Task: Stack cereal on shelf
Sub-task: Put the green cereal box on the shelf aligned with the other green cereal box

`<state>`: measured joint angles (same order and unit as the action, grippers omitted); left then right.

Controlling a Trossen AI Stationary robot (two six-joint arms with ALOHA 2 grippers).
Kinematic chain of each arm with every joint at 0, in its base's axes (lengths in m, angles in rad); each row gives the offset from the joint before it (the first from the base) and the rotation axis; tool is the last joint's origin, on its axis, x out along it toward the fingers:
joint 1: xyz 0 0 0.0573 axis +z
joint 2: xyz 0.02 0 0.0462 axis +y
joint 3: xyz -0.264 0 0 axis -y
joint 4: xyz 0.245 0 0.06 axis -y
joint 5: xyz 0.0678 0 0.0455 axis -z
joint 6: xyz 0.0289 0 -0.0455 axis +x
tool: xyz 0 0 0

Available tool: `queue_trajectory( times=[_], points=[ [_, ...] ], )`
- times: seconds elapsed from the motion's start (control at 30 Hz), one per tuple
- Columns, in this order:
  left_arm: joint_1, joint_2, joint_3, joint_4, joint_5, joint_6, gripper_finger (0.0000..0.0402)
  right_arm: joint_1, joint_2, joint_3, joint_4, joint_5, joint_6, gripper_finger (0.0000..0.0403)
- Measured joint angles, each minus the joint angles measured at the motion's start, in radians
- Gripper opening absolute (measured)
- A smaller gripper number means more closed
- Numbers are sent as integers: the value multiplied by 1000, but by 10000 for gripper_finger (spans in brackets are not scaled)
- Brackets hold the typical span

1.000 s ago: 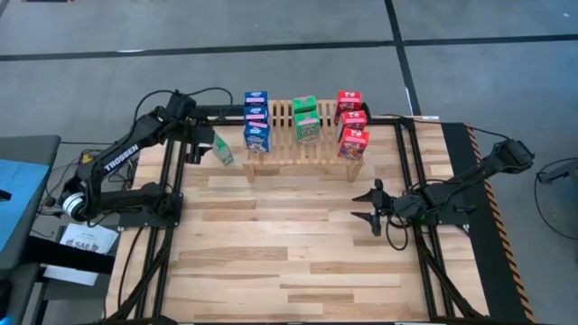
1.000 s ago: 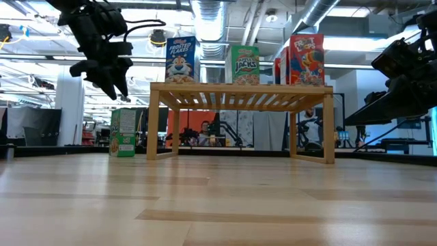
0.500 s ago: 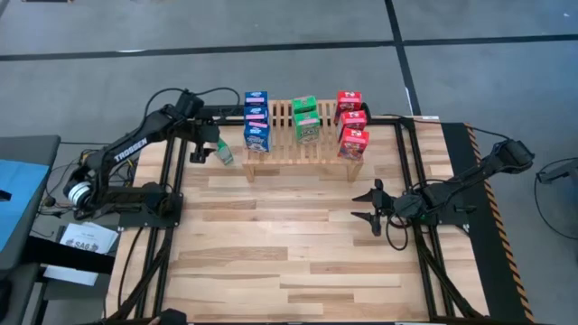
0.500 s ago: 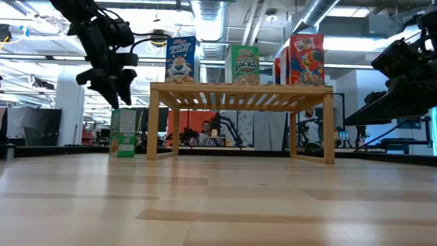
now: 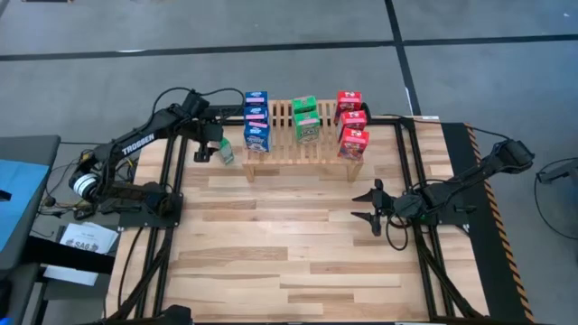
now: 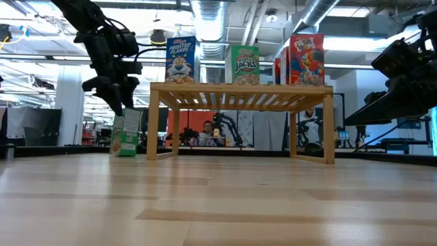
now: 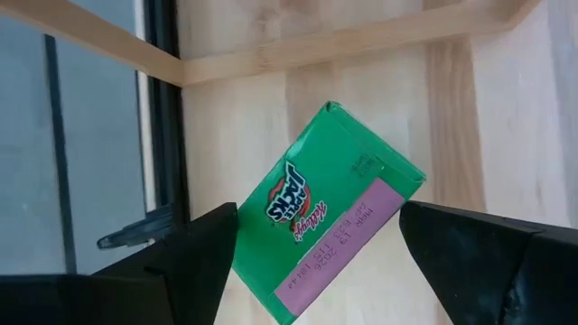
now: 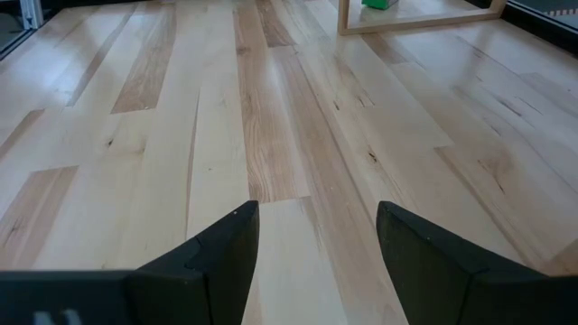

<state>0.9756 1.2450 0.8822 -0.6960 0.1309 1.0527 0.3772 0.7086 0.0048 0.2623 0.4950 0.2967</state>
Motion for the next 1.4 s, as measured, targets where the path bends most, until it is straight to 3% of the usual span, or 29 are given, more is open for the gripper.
queue_trajectory(
  times=[0.5, 0.93, 1.4],
  points=[
    [2, -51, -2, -8, -9, 19, 297, 0, 0, 0, 0, 0, 0, 250],
    [2, -1, 0, 1, -30, 45, 297, 0, 0, 0, 0, 0, 0, 250],
    [-20, -34, -1, 0, -30, 44, 297, 0, 0, 0, 0, 0, 0, 250]
  ],
)
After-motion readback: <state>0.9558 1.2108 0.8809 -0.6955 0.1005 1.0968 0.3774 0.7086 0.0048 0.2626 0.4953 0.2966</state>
